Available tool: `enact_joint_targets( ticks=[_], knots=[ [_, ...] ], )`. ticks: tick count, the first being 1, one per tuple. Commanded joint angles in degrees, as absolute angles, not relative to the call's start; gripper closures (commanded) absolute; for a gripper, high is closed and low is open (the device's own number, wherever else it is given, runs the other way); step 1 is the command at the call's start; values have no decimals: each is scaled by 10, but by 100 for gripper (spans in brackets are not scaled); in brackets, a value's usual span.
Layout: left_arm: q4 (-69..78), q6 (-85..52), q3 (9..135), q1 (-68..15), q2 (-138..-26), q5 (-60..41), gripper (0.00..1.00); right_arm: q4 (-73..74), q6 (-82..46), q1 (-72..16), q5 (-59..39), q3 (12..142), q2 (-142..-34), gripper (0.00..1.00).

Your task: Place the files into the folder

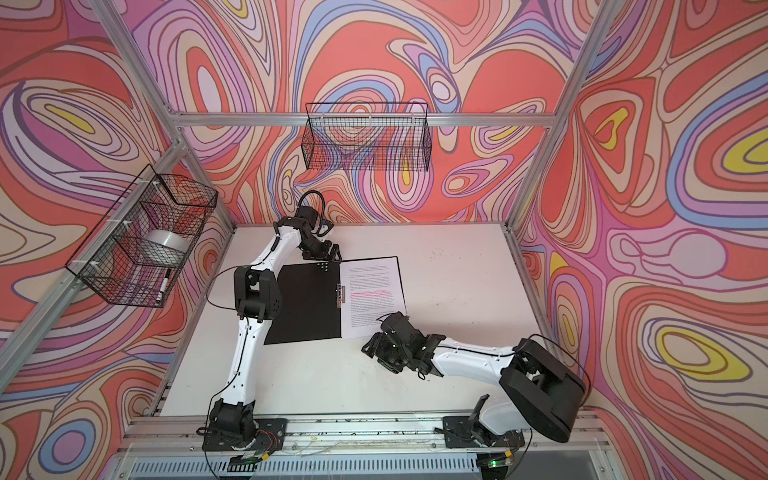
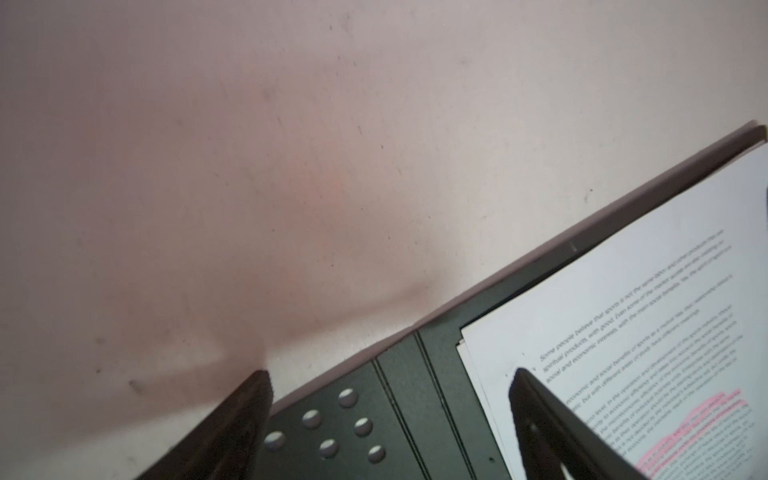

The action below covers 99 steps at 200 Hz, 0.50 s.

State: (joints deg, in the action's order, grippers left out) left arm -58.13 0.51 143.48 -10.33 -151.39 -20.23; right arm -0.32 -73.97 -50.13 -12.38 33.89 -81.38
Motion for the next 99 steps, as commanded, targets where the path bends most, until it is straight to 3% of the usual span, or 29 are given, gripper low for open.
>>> enact_joint_targets(
  ticks=[1, 99],
  knots=[
    [-612, -9, 1445, -108, -1531, -230, 12, 37, -760, -512, -100, 352, -833, 34],
    [-662, -22, 1313, -108, -1494, -321, 24, 151, -834, -544, -34, 335, -911, 33]
  ],
)
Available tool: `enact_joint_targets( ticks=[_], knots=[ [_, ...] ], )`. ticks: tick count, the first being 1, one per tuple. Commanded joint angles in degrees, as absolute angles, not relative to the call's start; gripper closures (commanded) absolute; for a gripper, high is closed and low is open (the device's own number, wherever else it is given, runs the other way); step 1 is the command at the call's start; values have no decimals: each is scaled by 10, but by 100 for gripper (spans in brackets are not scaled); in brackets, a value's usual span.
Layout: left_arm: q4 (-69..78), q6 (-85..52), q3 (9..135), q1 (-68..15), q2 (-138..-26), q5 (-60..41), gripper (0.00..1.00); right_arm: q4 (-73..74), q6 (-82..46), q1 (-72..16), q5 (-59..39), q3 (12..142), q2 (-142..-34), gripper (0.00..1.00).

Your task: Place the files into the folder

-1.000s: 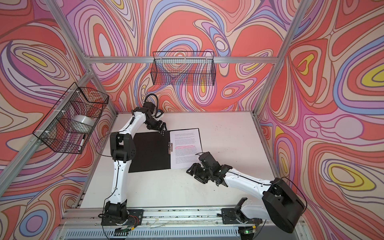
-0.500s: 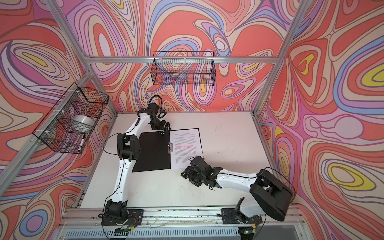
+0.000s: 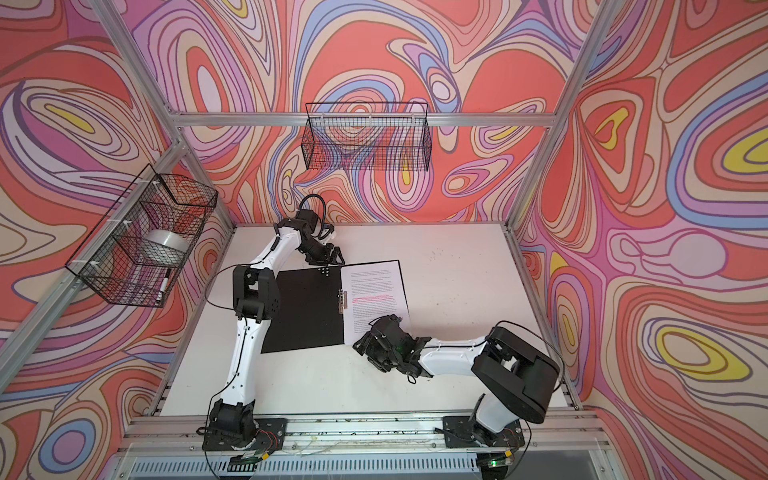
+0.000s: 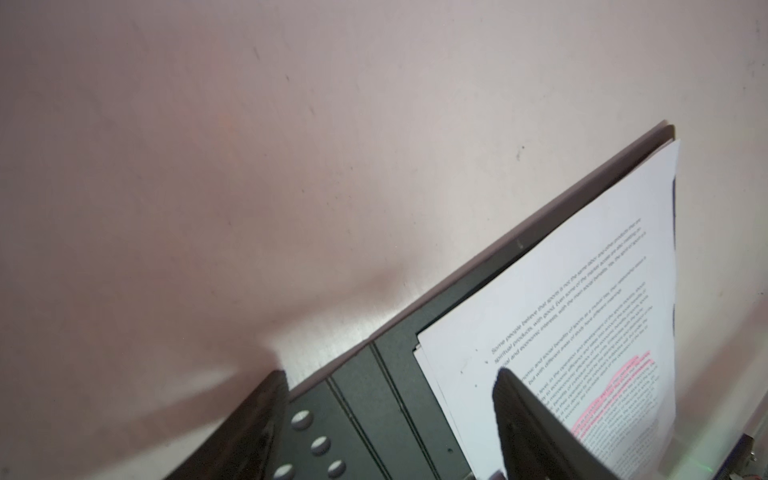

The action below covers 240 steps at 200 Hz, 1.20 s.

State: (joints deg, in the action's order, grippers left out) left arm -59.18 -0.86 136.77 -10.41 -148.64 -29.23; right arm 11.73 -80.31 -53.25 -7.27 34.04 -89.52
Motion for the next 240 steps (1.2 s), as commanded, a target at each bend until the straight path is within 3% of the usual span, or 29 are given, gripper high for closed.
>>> enact_joint_targets(
  ticks=[1, 66, 143, 212, 240],
  knots=[
    [-662, -22, 1311, -108, -1493, -322, 24, 152, -836, -544, -34, 335, -912, 33],
    [-642, -34, 1218, -108, -1454, -308, 25, 190, -890, -572, 16, 329, -950, 33],
    [-643, -63, 1283, -83, -1471, -263, 23, 203, -898, -571, 31, 336, -975, 32],
    [-611, -89, 1310, -76, -1484, -265, 23, 27, -927, -618, 63, 404, -926, 30],
    [-611, -91, 1325, -76, -1491, -269, 23, 81, -972, -644, 81, 385, -940, 30]
  ],
)
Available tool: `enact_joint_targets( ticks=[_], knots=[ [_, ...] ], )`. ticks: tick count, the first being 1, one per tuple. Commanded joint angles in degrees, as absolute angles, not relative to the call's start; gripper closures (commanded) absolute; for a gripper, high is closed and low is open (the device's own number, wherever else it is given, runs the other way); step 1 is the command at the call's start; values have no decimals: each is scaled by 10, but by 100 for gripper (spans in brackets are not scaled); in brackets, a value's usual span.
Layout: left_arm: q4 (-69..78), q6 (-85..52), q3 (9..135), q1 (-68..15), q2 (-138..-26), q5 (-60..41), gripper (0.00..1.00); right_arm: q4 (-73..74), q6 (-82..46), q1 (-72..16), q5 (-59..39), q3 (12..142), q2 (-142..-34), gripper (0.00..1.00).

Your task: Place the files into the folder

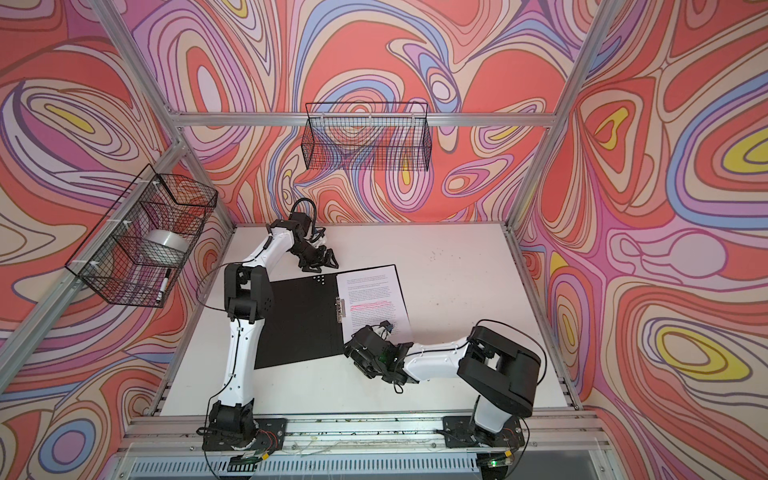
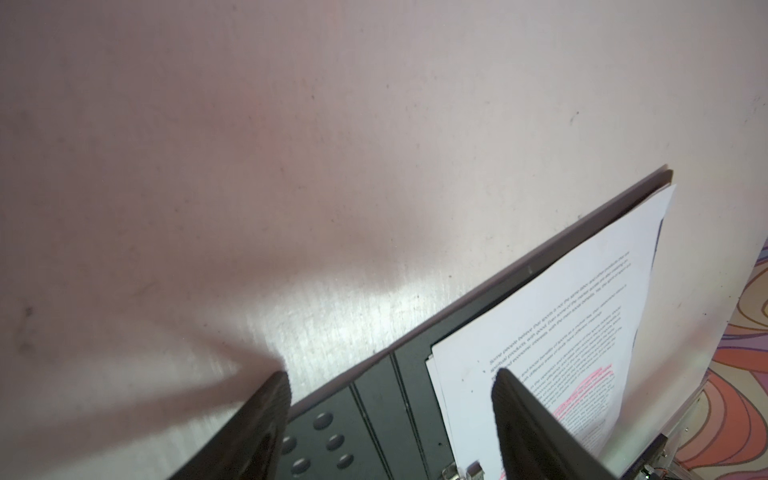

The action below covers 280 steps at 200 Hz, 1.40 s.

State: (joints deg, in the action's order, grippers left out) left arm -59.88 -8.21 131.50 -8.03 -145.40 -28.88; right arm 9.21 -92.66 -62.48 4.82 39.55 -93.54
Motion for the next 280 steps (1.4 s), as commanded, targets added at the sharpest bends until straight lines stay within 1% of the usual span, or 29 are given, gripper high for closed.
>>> enact_joint_targets(
  ticks=[1, 18, 48, 65, 121, 169, 232, 280],
  knots=[
    [-611, -91, 1325, -76, -1492, -269, 23, 82, -974, -645, 81, 384, -940, 30],
    [-616, -91, 1327, -76, -1496, -273, 23, 130, -991, -657, 89, 384, -970, 29],
    [-630, -100, 1315, -76, -1497, -283, 24, 179, -1027, -668, 100, 401, -1038, 29],
    [-630, -107, 1297, -76, -1493, -288, 24, 196, -1061, -676, 116, 397, -1060, 29],
    [-637, -105, 1254, -76, -1476, -320, 27, 169, -1120, -685, 158, 390, -1076, 29],
    [-633, -98, 1205, -76, -1453, -332, 29, 143, -1145, -685, 184, 373, -1066, 28],
    [-635, -86, 1168, -76, -1441, -338, 30, 207, -1132, -684, 188, 362, -1092, 28],
    [-639, -76, 1167, -77, -1456, -331, 31, 251, -1051, -677, 198, 377, -1098, 28]
  ],
)
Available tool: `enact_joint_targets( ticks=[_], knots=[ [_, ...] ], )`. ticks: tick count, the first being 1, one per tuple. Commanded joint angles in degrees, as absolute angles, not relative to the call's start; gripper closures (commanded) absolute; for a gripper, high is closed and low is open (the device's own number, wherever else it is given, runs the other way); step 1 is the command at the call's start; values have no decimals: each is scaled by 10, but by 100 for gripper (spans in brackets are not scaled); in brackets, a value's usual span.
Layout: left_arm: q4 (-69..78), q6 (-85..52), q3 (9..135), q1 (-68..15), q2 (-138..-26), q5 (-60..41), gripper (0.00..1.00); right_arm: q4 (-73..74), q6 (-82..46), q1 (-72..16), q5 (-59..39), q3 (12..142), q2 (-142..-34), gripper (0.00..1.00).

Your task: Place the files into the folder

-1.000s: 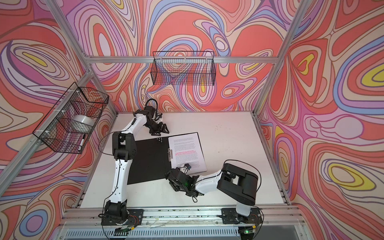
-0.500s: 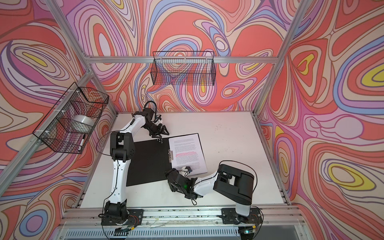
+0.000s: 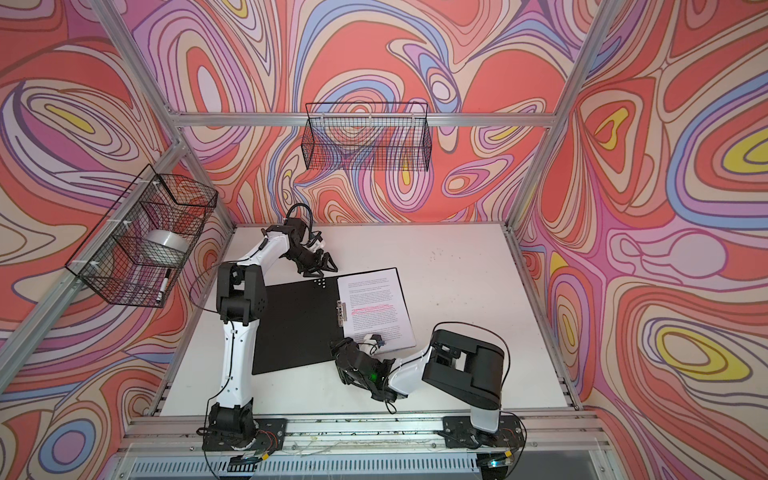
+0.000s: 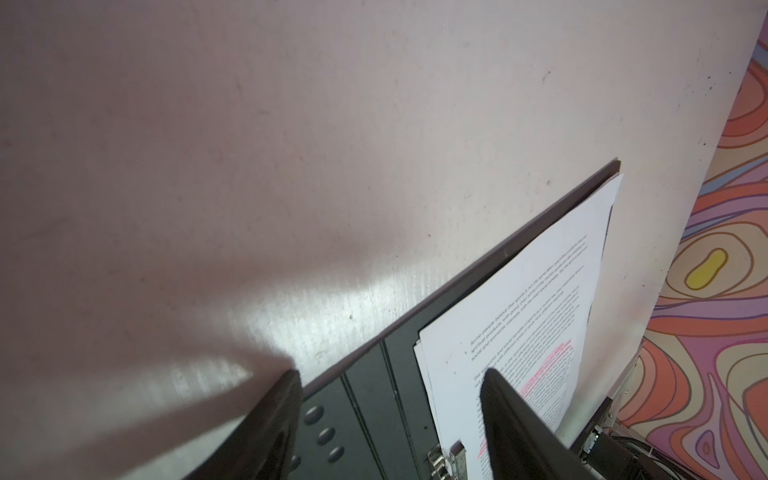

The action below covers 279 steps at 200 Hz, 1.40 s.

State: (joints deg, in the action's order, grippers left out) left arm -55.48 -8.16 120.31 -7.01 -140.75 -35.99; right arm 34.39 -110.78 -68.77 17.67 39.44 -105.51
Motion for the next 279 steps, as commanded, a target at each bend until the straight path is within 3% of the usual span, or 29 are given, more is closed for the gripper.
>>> enact_joint_targets(
  ticks=[1, 40, 110, 151, 186, 249, 279],
  knots=[
    [-638, -76, 1167, -77, -1456, -331, 31, 252, -1049, -677, 199, 377, -1098, 28],
    [-632, -78, 1149, -77, -1453, -334, 30, 267, -1021, -678, 230, 384, -1085, 28],
    [-620, -118, 1106, -77, -1431, -358, 31, 479, -1041, -688, 302, 329, -1111, 29],
    [-627, -104, 1113, -77, -1429, -345, 31, 492, -1037, -697, 328, 323, -1102, 32],
    [-631, -81, 1136, -76, -1422, -322, 30, 469, -1030, -703, 337, 323, -1079, 45],
    [-679, -65, 1202, -62, -1367, -358, 25, 506, -1021, -704, 345, 311, -1082, 82],
    [-716, -47, 1216, -47, -1303, -369, 19, 557, -1018, -703, 355, 296, -1091, 92]
  ],
)
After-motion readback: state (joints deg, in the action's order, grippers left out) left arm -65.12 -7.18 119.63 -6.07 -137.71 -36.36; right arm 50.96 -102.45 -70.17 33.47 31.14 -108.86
